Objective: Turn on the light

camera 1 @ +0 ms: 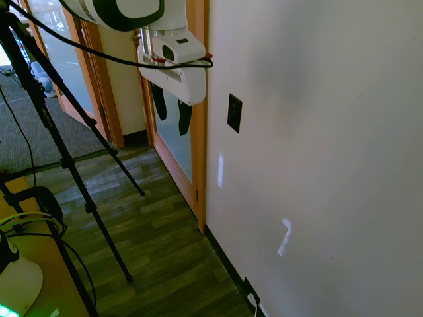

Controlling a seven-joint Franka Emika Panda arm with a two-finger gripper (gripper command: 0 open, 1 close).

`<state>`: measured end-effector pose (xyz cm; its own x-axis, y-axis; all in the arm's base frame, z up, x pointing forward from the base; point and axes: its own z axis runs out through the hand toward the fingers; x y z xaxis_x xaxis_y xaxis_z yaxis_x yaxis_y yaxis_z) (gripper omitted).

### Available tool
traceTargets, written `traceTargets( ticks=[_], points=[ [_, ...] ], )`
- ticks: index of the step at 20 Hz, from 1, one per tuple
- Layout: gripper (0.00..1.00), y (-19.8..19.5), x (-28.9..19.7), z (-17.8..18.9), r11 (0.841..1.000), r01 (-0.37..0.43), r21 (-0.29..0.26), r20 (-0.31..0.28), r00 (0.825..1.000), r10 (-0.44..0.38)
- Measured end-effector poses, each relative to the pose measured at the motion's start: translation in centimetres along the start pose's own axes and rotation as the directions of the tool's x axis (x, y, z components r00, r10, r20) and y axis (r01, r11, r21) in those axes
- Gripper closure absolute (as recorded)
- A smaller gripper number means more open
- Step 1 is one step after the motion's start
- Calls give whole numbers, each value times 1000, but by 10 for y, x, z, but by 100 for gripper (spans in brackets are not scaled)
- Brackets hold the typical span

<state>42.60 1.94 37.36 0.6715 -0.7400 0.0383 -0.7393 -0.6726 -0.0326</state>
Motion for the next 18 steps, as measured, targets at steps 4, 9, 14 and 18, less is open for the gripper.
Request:
traceTargets(
  ticks=[4, 9, 14, 18],
  points=[
    [0, -13, 5, 1, 1000, -16, 27, -30, 999, 17],
    [0, -98, 32, 31, 990, -17, 138, -83, 996, 29],
    [0, -163, 59, 98, 970, -112, 217, -148, 978, 147],
    [0, -169, 69, 106, 932, -217, 290, -223, 932, 287]
  ],
)
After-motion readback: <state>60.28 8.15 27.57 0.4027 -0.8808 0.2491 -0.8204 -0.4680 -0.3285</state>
